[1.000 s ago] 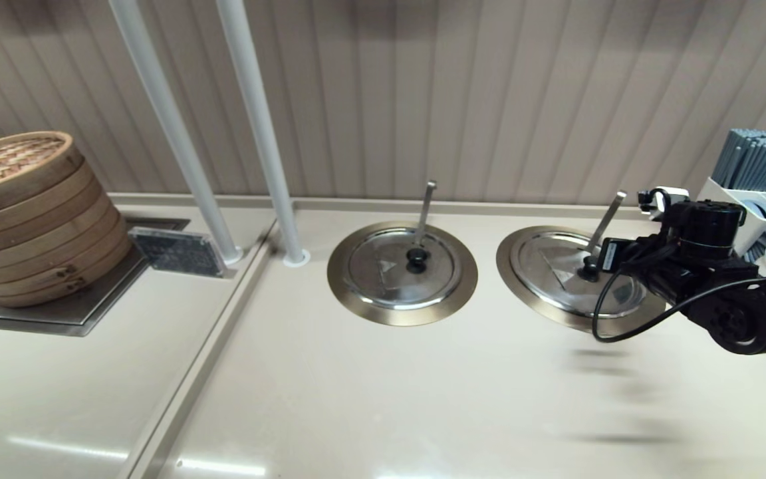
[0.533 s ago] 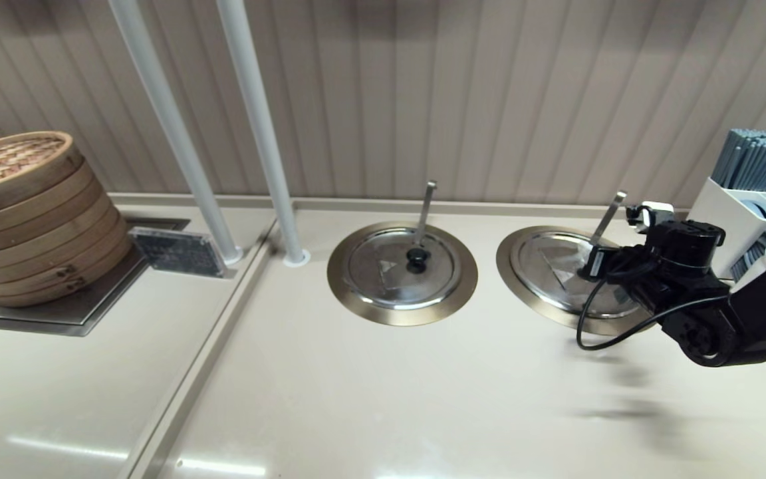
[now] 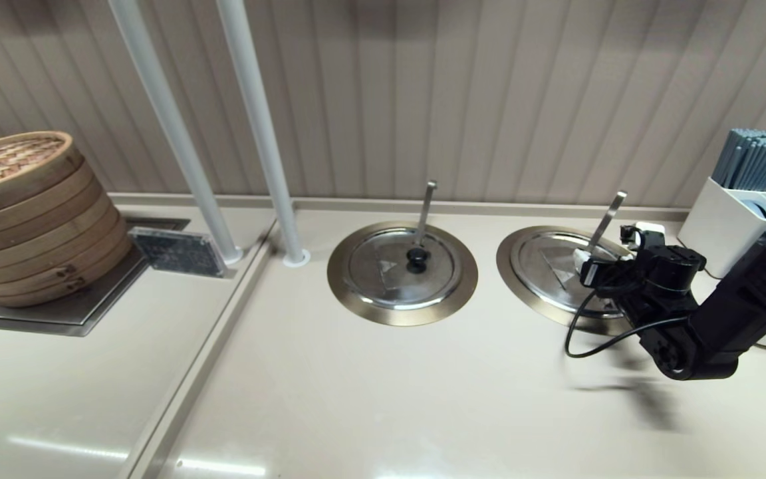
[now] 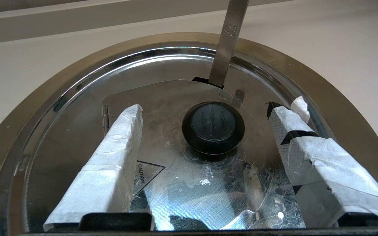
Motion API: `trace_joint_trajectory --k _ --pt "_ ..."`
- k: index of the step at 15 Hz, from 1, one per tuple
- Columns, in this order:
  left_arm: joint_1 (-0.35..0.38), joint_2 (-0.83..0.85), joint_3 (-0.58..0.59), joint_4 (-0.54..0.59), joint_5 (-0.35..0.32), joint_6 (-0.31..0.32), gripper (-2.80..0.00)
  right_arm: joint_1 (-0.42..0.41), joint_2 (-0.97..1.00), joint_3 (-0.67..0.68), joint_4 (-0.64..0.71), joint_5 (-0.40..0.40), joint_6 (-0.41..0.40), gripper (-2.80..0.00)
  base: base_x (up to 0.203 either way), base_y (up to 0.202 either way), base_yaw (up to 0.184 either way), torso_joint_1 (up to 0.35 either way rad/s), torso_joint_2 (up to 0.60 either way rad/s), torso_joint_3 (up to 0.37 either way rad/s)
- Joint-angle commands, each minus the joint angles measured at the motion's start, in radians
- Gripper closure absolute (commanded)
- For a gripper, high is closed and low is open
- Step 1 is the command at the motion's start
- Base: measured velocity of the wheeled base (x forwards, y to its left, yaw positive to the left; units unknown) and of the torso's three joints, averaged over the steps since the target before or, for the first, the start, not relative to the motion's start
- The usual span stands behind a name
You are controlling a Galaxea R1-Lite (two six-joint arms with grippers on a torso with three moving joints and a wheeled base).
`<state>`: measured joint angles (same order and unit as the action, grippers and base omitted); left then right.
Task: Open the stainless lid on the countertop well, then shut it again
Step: Open the lid
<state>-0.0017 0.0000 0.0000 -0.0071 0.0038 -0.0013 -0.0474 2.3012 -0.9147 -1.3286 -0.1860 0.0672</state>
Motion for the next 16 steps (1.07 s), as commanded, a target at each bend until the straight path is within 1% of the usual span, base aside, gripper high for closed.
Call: trace_joint_trajectory --k 1,5,10,16 --pt "0.000 0.000 0.000 -0.001 0.001 0.000 0.00 -0.003 0.031 -0.004 -0.021 0.000 -0.003 -2.80 0.000 0.000 0.000 0.000 0.00 0.000" --pt "0.000 0.000 0.000 -0.001 0.001 0.000 0.00 -0.003 0.079 -0.058 -0.022 -0.004 -0.003 -2.80 0.000 0.000 0.000 0.000 0.00 0.000" --pt "0.000 0.000 0.000 -0.001 0.001 0.000 0.00 0.001 0.086 -0.069 -0.020 -0.004 -0.004 -2.80 0.000 0.000 0.000 0.000 0.00 0.000" --pt "0.000 0.000 0.000 -0.001 0.001 0.000 0.00 0.004 0.121 -0.130 -0.015 -0.003 -0.009 -2.80 0.000 0.000 0.000 0.000 0.00 0.000"
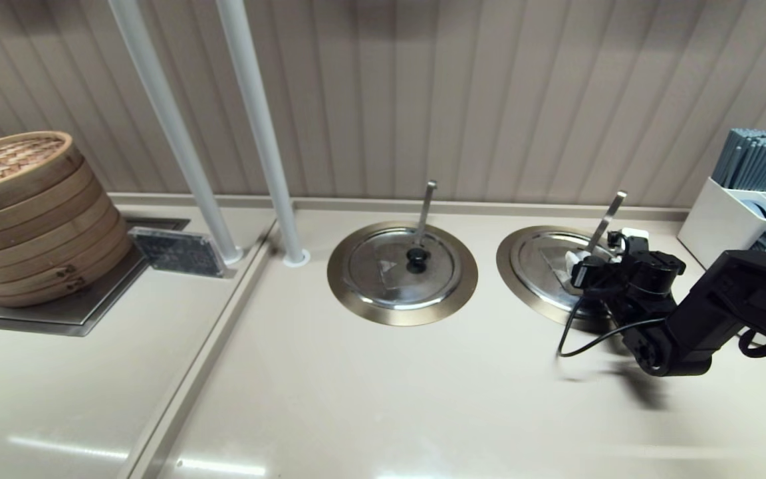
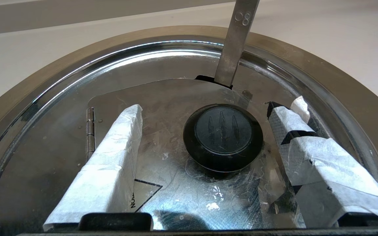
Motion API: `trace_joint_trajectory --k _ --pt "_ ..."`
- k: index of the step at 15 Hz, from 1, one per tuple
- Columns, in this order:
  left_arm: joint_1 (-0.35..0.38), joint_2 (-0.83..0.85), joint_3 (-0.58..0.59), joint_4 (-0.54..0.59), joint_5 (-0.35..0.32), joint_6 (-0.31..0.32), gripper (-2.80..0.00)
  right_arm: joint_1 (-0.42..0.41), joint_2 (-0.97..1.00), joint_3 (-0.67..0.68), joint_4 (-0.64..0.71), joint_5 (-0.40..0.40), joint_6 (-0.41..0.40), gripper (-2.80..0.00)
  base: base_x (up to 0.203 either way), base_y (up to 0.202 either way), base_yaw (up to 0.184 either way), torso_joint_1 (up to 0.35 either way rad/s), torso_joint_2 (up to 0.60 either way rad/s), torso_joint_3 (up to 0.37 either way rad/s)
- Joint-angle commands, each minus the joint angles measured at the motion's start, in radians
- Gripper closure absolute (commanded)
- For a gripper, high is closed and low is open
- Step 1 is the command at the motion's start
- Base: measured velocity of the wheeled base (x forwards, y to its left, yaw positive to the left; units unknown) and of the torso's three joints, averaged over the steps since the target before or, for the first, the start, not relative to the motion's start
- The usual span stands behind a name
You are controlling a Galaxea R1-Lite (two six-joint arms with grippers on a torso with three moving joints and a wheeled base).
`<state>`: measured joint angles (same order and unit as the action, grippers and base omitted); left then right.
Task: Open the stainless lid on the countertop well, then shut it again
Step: Open the lid
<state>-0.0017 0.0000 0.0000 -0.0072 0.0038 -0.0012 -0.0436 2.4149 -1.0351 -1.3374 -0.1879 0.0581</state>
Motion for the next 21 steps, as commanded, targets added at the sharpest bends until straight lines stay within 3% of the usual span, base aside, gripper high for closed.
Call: trace_joint_trajectory --k 1,21 --pt "0.000 0.000 0.000 0.000 0.001 0.000 0.00 -0.001 0.013 -0.014 -0.006 -0.001 0.000 -2.80 0.000 0.000 0.000 0.000 0.00 0.000" --pt "0.000 0.000 0.000 0.000 0.001 0.000 0.00 0.021 0.002 -0.044 0.006 -0.005 0.004 -2.80 0.000 0.000 0.000 0.000 0.00 0.000"
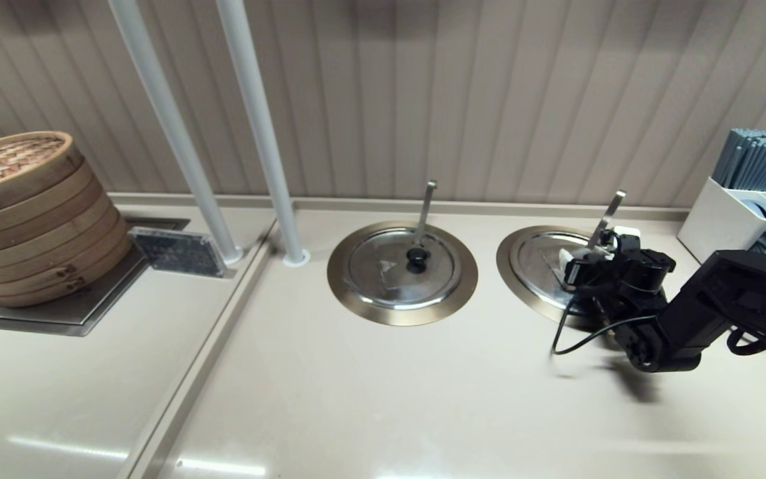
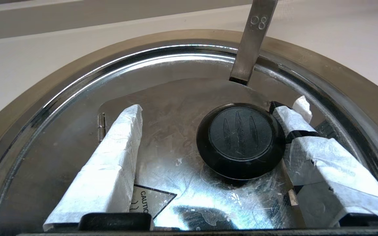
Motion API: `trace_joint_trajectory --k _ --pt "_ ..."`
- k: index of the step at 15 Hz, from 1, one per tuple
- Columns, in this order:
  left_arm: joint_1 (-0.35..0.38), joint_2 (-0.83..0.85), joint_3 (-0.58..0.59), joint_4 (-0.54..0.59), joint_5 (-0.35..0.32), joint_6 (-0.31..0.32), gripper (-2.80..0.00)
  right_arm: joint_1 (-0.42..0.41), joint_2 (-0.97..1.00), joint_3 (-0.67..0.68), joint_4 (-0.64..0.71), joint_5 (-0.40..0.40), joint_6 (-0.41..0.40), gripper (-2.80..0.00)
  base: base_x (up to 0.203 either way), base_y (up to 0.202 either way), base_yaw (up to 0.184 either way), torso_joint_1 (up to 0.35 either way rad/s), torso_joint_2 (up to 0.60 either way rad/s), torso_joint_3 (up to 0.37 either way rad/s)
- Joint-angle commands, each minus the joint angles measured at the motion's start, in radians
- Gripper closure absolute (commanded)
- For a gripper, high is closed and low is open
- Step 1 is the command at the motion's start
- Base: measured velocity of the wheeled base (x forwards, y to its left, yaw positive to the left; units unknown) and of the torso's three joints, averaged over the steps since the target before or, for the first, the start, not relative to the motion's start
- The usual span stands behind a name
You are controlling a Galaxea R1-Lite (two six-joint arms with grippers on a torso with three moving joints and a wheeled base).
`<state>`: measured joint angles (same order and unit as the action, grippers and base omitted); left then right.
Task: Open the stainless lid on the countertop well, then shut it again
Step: Open the lid
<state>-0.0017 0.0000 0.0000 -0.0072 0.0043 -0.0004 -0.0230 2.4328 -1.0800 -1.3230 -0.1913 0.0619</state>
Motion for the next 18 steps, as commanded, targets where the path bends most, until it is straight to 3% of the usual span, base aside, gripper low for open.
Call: trace_joint_trajectory --k 1,8,18 --pt "0.000 0.000 0.000 0.000 0.000 -0.001 0.00 0.000 -0.021 0.003 -0.009 -0.008 0.000 -2.80 0.000 0.000 0.000 0.000 0.00 0.000" --pt "0.000 0.000 0.000 0.000 0.000 -0.001 0.00 0.017 -0.041 0.003 -0.009 -0.029 0.000 -2.80 0.000 0.000 0.000 0.000 0.00 0.000" --pt "0.000 0.000 0.000 0.000 0.000 -0.001 0.00 -0.021 0.019 -0.039 -0.005 -0.031 -0.007 -2.80 0.000 0.000 0.000 0.000 0.00 0.000"
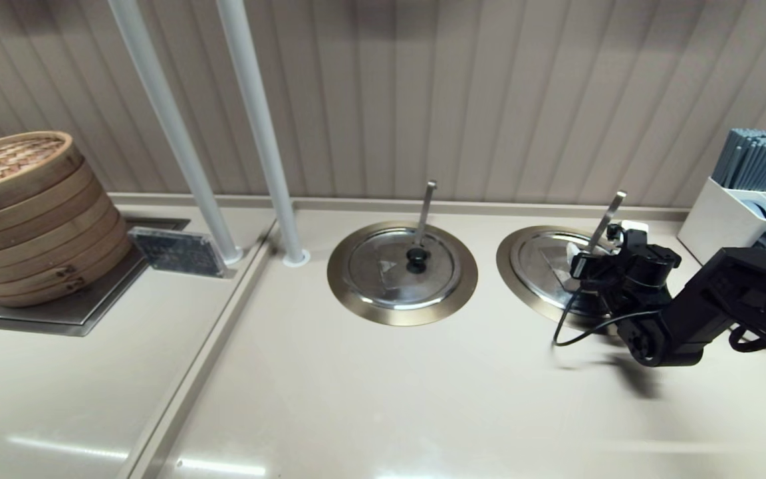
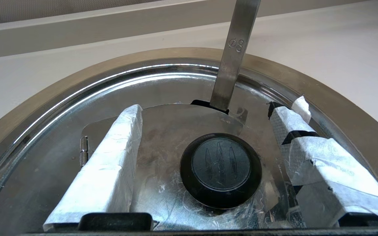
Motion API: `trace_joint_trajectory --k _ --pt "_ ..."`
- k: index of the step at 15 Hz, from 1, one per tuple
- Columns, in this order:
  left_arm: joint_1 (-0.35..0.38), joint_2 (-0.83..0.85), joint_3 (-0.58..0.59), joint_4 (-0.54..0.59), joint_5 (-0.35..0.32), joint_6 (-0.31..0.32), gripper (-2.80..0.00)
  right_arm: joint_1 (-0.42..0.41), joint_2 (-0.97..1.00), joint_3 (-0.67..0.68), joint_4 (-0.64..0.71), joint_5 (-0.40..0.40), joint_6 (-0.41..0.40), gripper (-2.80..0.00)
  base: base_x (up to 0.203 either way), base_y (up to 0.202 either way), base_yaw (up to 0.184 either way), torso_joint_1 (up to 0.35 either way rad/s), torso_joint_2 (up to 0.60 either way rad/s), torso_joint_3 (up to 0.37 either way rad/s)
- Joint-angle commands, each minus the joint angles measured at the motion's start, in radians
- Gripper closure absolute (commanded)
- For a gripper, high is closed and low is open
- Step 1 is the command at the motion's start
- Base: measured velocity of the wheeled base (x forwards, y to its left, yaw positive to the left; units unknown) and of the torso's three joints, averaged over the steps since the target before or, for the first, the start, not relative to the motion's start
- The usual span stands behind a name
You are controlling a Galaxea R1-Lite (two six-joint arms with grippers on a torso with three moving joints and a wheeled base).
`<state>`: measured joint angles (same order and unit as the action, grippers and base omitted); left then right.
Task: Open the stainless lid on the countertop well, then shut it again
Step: Open the lid
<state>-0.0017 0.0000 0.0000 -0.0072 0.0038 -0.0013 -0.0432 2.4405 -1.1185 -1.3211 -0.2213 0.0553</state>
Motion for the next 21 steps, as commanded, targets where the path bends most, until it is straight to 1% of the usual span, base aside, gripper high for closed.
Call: trace_joint_trajectory --k 1,7,17,21 --pt "0.000 0.000 0.000 -0.001 0.001 0.000 0.00 0.003 0.015 0.001 -0.009 -0.001 0.000 -2.80 0.000 0.000 0.000 0.000 0.00 0.000" --pt "0.000 0.000 0.000 -0.001 0.001 0.000 0.00 0.031 0.017 0.009 -0.009 0.000 0.003 -2.80 0.000 0.000 0.000 0.000 0.00 0.000" --pt "0.000 0.000 0.000 -0.001 0.001 0.000 0.00 0.040 -0.015 0.015 -0.012 -0.002 0.006 -2.80 0.000 0.000 0.000 0.000 0.00 0.000" --pt "0.000 0.000 0.000 -0.001 0.001 0.000 0.00 0.059 -0.028 0.017 -0.016 -0.028 0.008 -2.80 0.000 0.000 0.000 0.000 0.00 0.000"
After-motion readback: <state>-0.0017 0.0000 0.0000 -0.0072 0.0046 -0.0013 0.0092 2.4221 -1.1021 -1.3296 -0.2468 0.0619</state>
